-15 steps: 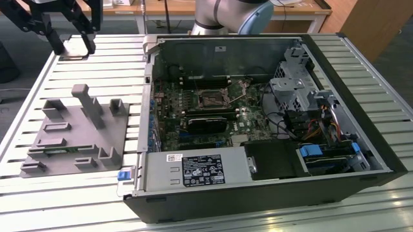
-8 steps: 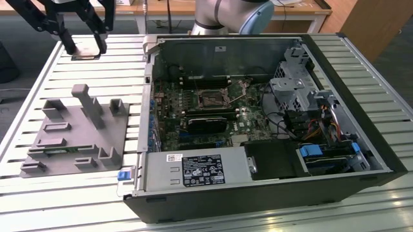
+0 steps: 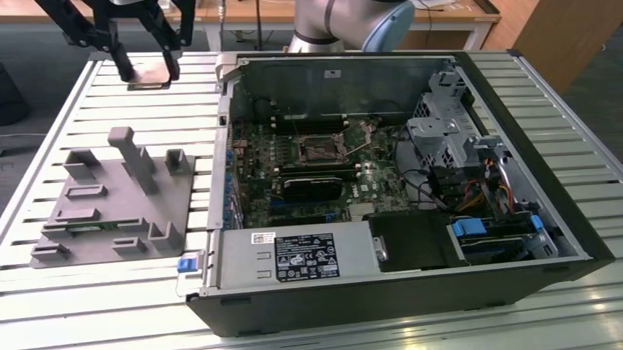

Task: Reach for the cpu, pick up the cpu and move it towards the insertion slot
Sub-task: 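Pick up the cpu and move it towards the insertion slot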

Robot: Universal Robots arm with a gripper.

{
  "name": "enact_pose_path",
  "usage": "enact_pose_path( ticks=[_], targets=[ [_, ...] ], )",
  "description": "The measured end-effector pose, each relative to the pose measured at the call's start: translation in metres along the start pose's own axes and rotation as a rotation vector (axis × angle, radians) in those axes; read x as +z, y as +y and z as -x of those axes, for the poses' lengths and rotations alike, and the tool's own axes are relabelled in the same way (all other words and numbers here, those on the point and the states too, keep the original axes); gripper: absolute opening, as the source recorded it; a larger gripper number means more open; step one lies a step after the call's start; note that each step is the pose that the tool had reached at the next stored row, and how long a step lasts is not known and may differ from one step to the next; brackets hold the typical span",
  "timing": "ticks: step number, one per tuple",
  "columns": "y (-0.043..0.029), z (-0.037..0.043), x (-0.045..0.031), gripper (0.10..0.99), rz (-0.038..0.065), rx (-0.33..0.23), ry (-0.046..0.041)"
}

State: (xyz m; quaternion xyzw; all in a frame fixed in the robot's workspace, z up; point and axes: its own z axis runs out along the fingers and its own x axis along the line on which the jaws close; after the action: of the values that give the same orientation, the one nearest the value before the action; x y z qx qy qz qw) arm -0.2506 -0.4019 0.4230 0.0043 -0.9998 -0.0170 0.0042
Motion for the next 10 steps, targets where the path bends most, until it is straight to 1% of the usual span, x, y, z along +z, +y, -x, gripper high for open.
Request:
enact_pose_path(
  ticks=[4,10],
  targets=[
    [0.0006,0.0110,-0.0001,0.541,0.000,0.000,0.0000],
    [0.0015,0.0250,-0.0001,0.541,0.000,0.000,0.0000]
  ],
)
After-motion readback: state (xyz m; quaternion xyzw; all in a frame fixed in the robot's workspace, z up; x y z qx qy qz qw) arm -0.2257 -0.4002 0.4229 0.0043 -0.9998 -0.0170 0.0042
